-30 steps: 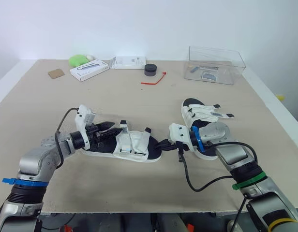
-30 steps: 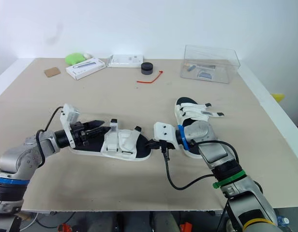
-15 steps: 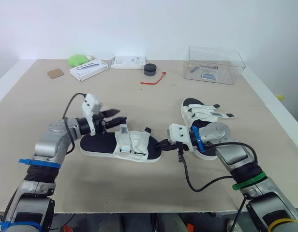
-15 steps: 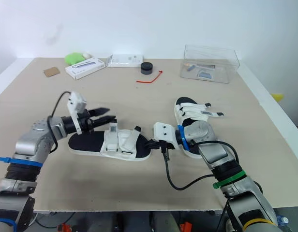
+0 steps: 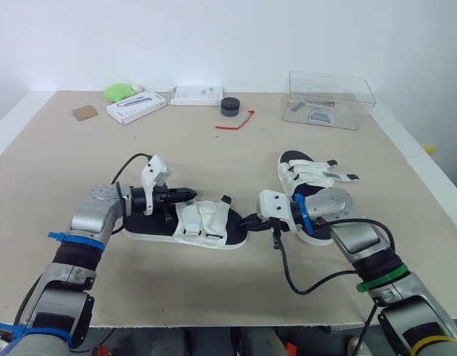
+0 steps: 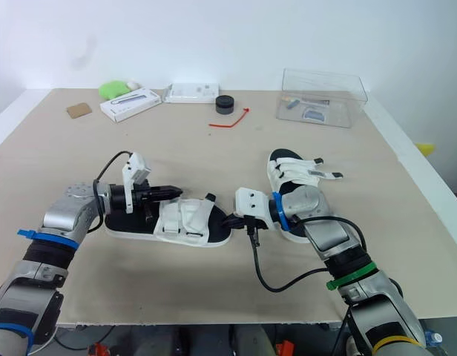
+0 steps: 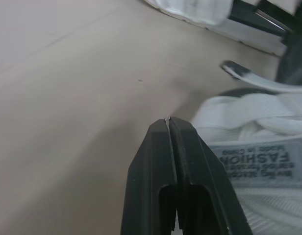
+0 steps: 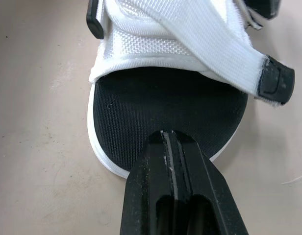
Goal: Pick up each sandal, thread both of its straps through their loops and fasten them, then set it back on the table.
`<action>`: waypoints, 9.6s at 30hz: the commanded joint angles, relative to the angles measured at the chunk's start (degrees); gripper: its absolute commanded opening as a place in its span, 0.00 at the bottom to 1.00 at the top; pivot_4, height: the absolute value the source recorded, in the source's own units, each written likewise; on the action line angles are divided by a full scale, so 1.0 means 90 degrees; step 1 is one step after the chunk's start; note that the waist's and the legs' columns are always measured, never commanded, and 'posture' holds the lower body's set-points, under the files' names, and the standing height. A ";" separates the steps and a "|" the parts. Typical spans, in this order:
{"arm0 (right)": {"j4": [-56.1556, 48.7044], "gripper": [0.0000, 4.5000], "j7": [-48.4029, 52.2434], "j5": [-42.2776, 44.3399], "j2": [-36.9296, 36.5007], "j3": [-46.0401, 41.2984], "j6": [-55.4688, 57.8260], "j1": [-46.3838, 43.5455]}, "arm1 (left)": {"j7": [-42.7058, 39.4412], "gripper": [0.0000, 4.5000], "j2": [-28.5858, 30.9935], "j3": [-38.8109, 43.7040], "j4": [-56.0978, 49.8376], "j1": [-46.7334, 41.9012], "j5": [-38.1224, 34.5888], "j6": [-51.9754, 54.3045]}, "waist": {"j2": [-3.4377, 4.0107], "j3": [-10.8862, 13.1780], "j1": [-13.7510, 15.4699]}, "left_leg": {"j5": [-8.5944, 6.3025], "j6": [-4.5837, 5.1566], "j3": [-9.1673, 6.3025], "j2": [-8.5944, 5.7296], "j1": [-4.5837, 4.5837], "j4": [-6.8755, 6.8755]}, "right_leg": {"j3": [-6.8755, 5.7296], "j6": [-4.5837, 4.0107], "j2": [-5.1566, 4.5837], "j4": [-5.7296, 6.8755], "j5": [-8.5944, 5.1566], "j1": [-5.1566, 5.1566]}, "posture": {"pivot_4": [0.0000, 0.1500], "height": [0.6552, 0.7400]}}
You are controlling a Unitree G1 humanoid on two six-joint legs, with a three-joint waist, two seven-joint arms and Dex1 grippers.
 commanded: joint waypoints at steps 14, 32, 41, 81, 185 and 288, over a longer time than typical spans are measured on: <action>0.0213 0.00 -0.0056 -0.0182 0.0006 0.0053 -0.0007 -0.0044 | 0.0116 0.38 -0.0316 0.0961 0.0276 -0.1819 -0.1241 0.3005 | -0.0009 0.0005 -0.0006 | 0.0002 0.0003 -0.0008 0.0002 -0.0009 0.0010 | -0.0006 0.0031 0.0008 0.0002 -0.0015 -0.0002 | 1.00 1.00; 0.0180 0.00 -0.0148 -0.0216 0.0041 0.0028 -0.0046 0.0039 | 0.1020 0.99 -0.0902 -0.0007 0.1428 -0.2823 -0.0999 0.5888 | -0.0009 0.0005 -0.0042 | 0.0003 0.0000 -0.0009 0.0001 -0.0008 0.0011 | 0.0000 0.0025 0.0008 0.0006 -0.0009 -0.0005 | 1.00 1.00; 0.0153 0.00 -0.0188 -0.0243 0.0015 0.0043 -0.0084 0.0073 | 0.0275 0.99 -0.0916 -0.0479 0.1248 -0.2834 -0.1090 0.5923 | -0.0009 0.0005 -0.0041 | 0.0003 0.0000 -0.0008 -0.0001 -0.0008 0.0011 | 0.0002 0.0027 0.0008 0.0006 -0.0012 -0.0005 | 1.00 1.00; 0.0146 0.00 -0.0125 -0.0270 -0.0052 0.0075 -0.0096 0.0081 | 0.0299 0.02 -0.0520 0.0435 -0.2300 -0.1656 -0.1549 0.4257 | -0.0010 0.0005 -0.0023 | 0.0003 -0.0001 -0.0010 -0.0001 -0.0010 0.0011 | 0.0017 0.0021 -0.0001 0.0007 -0.0009 -0.0006 | 1.00 1.00; 0.0494 0.00 0.0151 -0.0356 -0.0043 0.0146 -0.0345 -0.0095 | 0.1621 0.02 0.1199 0.1117 -0.5333 0.3084 -0.5353 0.4672 | -0.0018 0.0007 -0.0002 | 0.0020 -0.0028 -0.0016 0.0008 0.0019 -0.0009 | 0.0002 0.0009 0.0000 0.0007 -0.0027 0.0007 | 1.00 1.00; 0.0440 0.00 -0.0041 -0.0403 -0.0105 0.0141 -0.0354 -0.0012 | 0.1440 0.02 0.0322 0.0415 -0.2709 0.0588 -0.3370 0.5614 | -0.0025 0.0009 -0.0004 | 0.0021 -0.0028 -0.0022 0.0002 0.0015 -0.0010 | 0.0000 0.0023 -0.0004 0.0003 -0.0021 0.0011 | 1.00 1.00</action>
